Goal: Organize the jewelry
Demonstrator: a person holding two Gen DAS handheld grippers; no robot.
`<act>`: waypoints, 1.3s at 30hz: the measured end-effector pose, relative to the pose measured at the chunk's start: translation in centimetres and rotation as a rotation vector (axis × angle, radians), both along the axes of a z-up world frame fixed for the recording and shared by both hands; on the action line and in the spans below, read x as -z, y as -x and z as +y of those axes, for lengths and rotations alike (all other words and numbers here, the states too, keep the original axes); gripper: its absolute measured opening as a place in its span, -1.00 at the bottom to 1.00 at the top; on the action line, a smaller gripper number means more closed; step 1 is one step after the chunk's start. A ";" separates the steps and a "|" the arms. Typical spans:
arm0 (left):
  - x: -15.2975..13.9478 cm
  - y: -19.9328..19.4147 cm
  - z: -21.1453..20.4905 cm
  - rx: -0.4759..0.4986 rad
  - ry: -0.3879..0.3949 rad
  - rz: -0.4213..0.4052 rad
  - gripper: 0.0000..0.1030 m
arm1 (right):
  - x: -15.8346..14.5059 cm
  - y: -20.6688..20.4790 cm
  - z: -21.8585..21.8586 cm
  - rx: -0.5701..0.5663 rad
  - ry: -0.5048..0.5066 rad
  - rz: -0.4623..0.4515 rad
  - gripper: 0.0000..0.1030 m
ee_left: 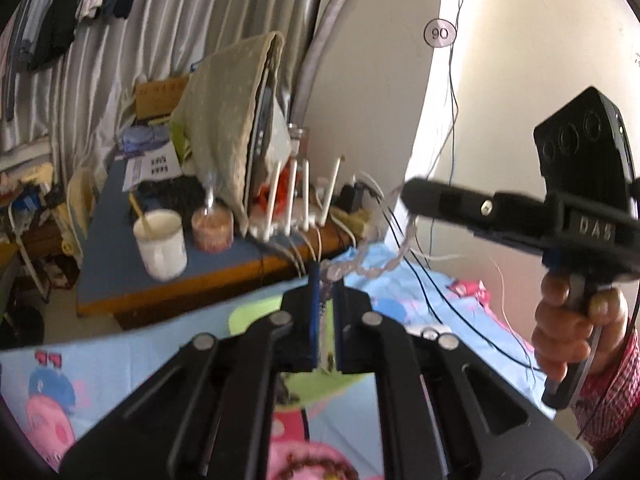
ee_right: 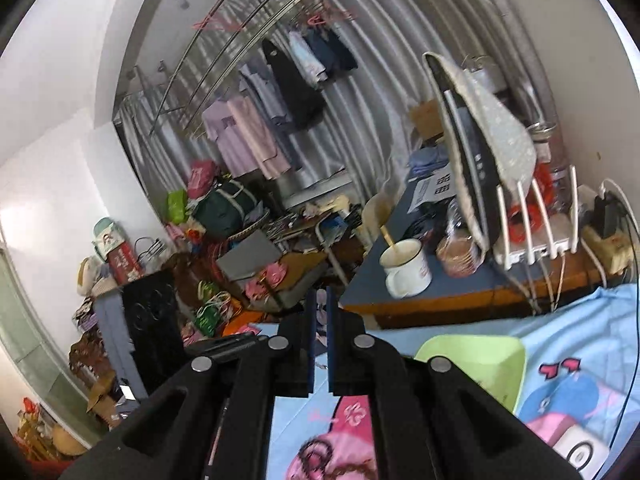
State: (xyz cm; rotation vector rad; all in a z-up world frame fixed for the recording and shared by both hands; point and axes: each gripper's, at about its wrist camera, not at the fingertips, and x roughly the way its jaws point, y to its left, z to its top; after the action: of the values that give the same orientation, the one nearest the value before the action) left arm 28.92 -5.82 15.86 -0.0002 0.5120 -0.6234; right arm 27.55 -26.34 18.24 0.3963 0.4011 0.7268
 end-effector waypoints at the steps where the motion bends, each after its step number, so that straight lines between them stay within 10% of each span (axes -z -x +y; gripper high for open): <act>1: -0.2 -0.4 -0.4 -0.001 -0.003 -0.005 -0.90 | 0.1 -0.6 -0.3 0.008 -0.004 0.001 -1.00; 9: 4.0 -4.7 -2.7 -0.004 -0.045 0.086 -0.90 | 4.2 -4.3 -2.1 0.033 -0.030 0.079 -1.00; 19: 15.5 -8.5 -1.9 -0.114 -0.231 0.397 -0.65 | 16.1 -8.2 0.1 0.102 0.108 0.361 -1.00; 25: 15.1 -5.9 1.4 -0.115 -0.247 0.385 -0.15 | 17.6 -5.9 0.1 0.068 0.123 0.390 -1.00; 39: 18.2 8.3 11.7 -0.108 -0.133 0.387 -0.15 | 19.2 6.7 7.9 -0.311 0.295 0.296 -1.00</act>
State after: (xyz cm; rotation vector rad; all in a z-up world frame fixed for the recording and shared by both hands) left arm 20.61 5.86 -2.39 -0.0225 0.9215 -0.4834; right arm 20.84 -18.46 -1.00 0.1619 0.8512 0.8980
